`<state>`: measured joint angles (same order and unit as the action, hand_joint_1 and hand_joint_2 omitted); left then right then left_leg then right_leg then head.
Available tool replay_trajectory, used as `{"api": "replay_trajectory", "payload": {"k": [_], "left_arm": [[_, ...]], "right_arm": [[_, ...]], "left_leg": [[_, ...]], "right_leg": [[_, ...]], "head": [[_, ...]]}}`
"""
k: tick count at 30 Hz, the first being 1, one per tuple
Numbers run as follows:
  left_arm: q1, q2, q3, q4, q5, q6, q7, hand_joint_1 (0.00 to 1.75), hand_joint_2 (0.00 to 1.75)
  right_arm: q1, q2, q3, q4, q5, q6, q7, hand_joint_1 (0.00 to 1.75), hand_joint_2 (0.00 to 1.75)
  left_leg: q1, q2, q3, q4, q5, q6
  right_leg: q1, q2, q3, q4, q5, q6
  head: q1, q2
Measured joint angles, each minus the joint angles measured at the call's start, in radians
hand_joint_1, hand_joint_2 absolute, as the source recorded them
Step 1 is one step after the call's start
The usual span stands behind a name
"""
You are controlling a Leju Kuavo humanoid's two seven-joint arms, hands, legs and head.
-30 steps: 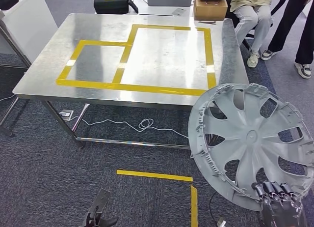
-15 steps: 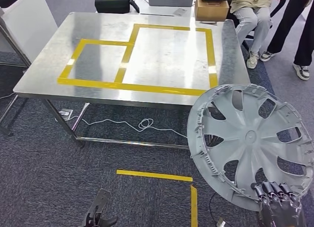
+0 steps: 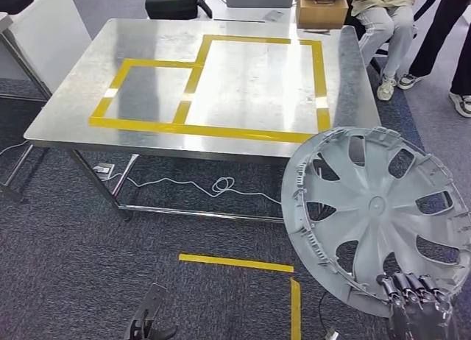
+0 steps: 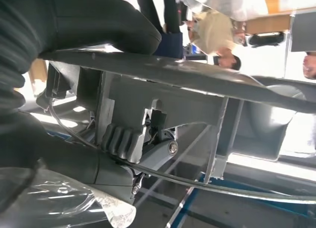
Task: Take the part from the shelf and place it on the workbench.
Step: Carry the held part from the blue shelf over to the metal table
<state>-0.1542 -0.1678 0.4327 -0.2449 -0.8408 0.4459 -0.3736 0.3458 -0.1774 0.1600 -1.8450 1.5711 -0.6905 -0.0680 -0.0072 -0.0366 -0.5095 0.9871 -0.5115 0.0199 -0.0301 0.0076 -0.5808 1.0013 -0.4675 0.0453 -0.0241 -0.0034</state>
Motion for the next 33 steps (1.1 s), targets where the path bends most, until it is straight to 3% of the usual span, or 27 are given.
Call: {"api": "replay_trajectory", "payload": {"k": [3,6,7,8,9,11,13,16,18,19,21,23,24,25,26,28,29,33], "left_arm": [[-0.001,0.002,0.000,0.000,-0.001,0.001,0.001,0.00,1.75],[-0.002,0.002,0.000,0.000,-0.003,0.001,0.002,0.00,1.75],[-0.001,0.002,0.000,0.000,-0.003,0.001,0.002,0.00,1.75],[0.001,0.002,0.000,0.000,-0.003,0.001,0.002,0.00,1.75],[0.002,0.002,0.000,0.000,-0.003,0.001,0.002,0.00,1.75],[0.002,0.003,0.000,0.000,-0.003,0.001,0.003,0.00,1.75],[0.001,0.003,0.000,0.000,-0.003,0.001,0.003,0.00,1.75],[0.000,0.004,0.000,0.000,-0.003,0.001,0.003,0.00,1.75],[0.001,0.004,0.000,0.000,-0.003,0.001,0.004,0.00,1.75],[0.000,0.003,0.000,0.000,-0.003,0.001,0.004,0.00,1.75],[-0.001,0.002,0.000,0.000,-0.003,0.001,0.004,0.00,1.75],[0.001,0.001,0.000,0.000,-0.003,0.001,0.004,0.00,1.75],[0.001,0.001,0.000,0.000,-0.003,0.001,0.004,0.00,1.75],[0.002,0.000,0.001,0.000,-0.003,0.001,0.004,0.00,1.75],[0.001,0.000,0.000,0.000,-0.003,0.001,0.004,0.00,1.75],[0.001,0.000,0.001,0.000,-0.003,0.001,0.004,0.00,1.75],[0.000,0.000,0.001,0.000,-0.003,0.000,0.004,0.00,1.75],[0.001,0.003,0.001,0.000,0.000,-0.001,0.005,0.00,1.75]], "right_arm": [[0.000,0.000,0.000,0.001,0.000,0.000,0.000,1.75,1.75],[-0.001,0.000,0.000,0.002,0.000,0.000,0.000,1.75,1.75],[-0.001,0.000,0.000,0.003,0.000,0.000,0.000,1.75,1.75],[0.000,0.000,0.000,0.004,0.000,0.000,0.000,1.75,1.75],[0.000,0.000,0.000,0.004,0.000,0.000,0.000,1.75,1.75],[-0.001,0.000,0.001,0.005,0.000,0.000,-0.001,1.75,1.75],[-0.001,0.000,0.001,0.005,0.000,0.000,-0.001,1.75,1.75],[-0.002,0.000,0.002,0.005,0.000,0.000,-0.001,1.75,1.75],[-0.002,0.000,0.003,0.005,0.000,0.000,-0.001,1.75,1.75],[-0.003,0.000,0.004,0.005,0.000,0.000,-0.001,1.75,1.75],[-0.004,0.000,0.005,0.005,0.000,0.000,-0.001,1.75,1.75],[-0.003,0.000,0.005,0.006,0.000,0.000,-0.001,1.75,1.75],[-0.002,0.000,0.005,0.007,0.000,0.000,-0.001,1.75,1.75],[-0.002,0.000,0.005,0.008,0.000,0.000,-0.001,1.75,1.75],[-0.002,0.000,0.006,0.008,0.000,0.000,-0.001,1.75,1.75],[-0.005,0.000,0.006,0.008,0.000,0.000,-0.001,1.75,1.75],[-0.006,0.000,0.006,0.009,0.000,0.000,-0.001,1.75,1.75],[-0.008,0.000,0.007,0.012,0.000,0.000,0.002,1.75,1.75]], "left_leg": [[0.003,0.011,-0.013,0.035,-0.029,-0.015],[0.007,0.024,-0.102,0.220,-0.118,-0.028],[0.008,0.025,-0.133,0.277,-0.135,-0.029],[0.009,0.025,-0.149,0.302,-0.131,-0.029],[0.009,0.025,-0.146,0.286,-0.107,-0.027],[0.008,0.027,-0.096,0.159,-0.024,-0.018],[0.004,0.030,-0.051,0.046,0.021,-0.008],[0.001,0.031,-0.043,0.017,0.023,0.002],[0.004,0.030,-0.040,0.007,0.030,0.013],[0.006,0.030,-0.039,0.001,0.034,0.018],[0.005,0.030,-0.039,0.000,0.035,0.023],[0.002,0.029,-0.039,0.002,0.033,0.024],[0.001,0.029,-0.039,0.003,0.033,0.024],[0.000,0.027,-0.037,0.003,0.032,0.024],[0.000,0.026,-0.036,0.005,0.030,0.022],[-0.004,0.023,-0.037,0.010,0.025,0.015],[-0.005,0.023,-0.039,0.013,0.024,0.010],[-0.005,0.023,-0.047,0.032,0.009,-0.007]], "right_leg": [[-0.003,-0.005,0.002,0.000,-0.002,-0.019],[-0.001,-0.013,0.003,-0.001,-0.006,-0.030],[0.000,-0.015,0.004,-0.001,-0.007,-0.031],[0.001,-0.015,0.005,0.000,-0.007,-0.032],[0.002,-0.016,0.007,0.000,-0.008,-0.032],[0.003,-0.016,0.012,0.000,-0.010,-0.029],[0.006,-0.015,0.013,0.001,-0.012,-0.022],[0.008,-0.016,0.009,-0.002,-0.009,-0.005],[0.006,-0.015,-0.002,0.016,-0.025,0.004],[0.006,-0.014,-0.019,0.052,-0.047,0.007],[0.006,-0.011,-0.080,0.181,-0.111,0.009],[0.006,-0.011,-0.129,0.282,-0.141,0.012],[0.006,-0.011,-0.129,0.279,-0.127,0.012],[0.006,-0.011,-0.107,0.234,-0.095,0.010],[0.006,-0.011,-0.071,0.160,-0.058,0.009],[0.007,-0.009,-0.006,0.037,-0.019,0.004],[0.008,-0.008,0.009,0.010,-0.016,0.001],[0.007,-0.009,0.013,0.002,-0.017,-0.020]], "head": [[-0.004,0.000],[-0.010,0.000],[-0.010,0.000],[-0.010,0.000],[-0.010,0.000],[-0.010,0.000],[-0.009,0.000],[-0.009,0.000],[-0.007,0.000],[-0.005,0.000],[-0.003,0.000],[-0.004,0.000],[-0.004,0.000],[-0.004,0.000],[-0.004,0.000],[-0.003,0.000],[-0.003,0.000],[-0.003,0.000]]}}
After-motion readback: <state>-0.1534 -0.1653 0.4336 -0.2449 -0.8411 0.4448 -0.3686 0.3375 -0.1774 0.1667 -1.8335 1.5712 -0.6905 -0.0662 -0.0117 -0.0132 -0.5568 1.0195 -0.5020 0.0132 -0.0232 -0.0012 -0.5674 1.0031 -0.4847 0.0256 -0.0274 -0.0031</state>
